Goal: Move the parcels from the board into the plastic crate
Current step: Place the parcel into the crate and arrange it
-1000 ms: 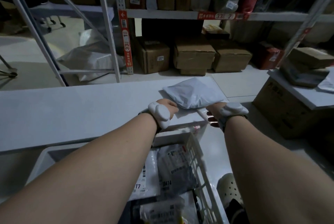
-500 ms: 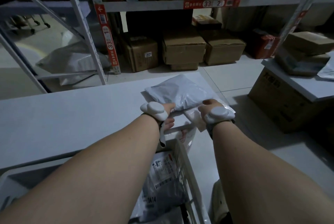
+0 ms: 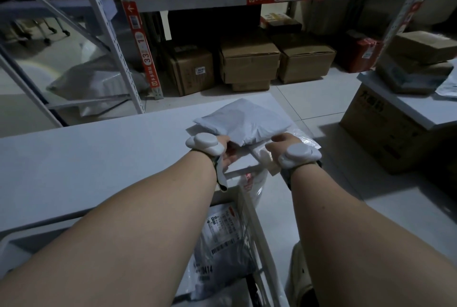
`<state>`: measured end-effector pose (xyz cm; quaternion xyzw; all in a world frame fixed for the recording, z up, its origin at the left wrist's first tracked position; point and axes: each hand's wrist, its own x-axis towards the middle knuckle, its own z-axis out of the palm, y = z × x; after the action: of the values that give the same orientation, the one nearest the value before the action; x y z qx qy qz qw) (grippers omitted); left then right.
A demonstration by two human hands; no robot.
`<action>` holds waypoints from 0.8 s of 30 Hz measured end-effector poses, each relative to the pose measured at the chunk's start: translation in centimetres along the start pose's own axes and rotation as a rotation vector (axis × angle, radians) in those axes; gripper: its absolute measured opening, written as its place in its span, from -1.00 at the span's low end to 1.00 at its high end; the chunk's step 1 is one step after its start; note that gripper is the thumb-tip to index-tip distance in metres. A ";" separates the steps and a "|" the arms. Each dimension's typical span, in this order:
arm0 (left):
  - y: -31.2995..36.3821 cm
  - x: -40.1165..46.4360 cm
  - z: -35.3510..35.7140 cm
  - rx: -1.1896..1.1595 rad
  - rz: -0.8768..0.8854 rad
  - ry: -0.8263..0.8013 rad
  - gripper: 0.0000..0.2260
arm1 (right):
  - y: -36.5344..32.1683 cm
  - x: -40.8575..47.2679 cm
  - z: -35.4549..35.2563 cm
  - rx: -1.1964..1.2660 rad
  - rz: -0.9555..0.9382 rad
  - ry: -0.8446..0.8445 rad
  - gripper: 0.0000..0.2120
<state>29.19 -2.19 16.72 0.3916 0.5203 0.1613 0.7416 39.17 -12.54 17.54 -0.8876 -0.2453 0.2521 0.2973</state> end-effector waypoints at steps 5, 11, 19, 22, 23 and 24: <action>1.4 0.7 -2.4 -0.018 0.168 0.046 -0.85 | -1.1 -0.8 -0.8 -0.058 0.074 -0.021 -0.53; 2.3 -1.6 -5.4 -0.202 0.290 0.093 -0.83 | -3.7 -1.2 -0.5 -0.044 -0.023 0.055 -0.54; 1.6 -4.6 -10.7 -0.256 0.273 0.064 -0.85 | -6.8 -2.7 2.2 -0.017 -0.107 -0.002 -0.56; 0.7 -5.8 -13.2 -0.310 0.281 0.010 -0.85 | -7.7 -3.9 3.4 0.004 -0.100 -0.035 -0.48; 0.5 -6.7 -14.3 -0.313 0.281 0.006 -0.85 | -7.9 -4.8 4.0 0.039 -0.087 -0.052 -0.44; 0.3 -6.9 -14.4 -0.318 0.279 -0.020 -0.84 | -7.4 -4.6 4.3 0.106 -0.062 -0.068 -0.39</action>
<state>13.54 -0.50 19.25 0.3396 0.4214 0.3385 0.7697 31.05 -8.29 20.79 -0.8534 -0.2691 0.2856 0.3432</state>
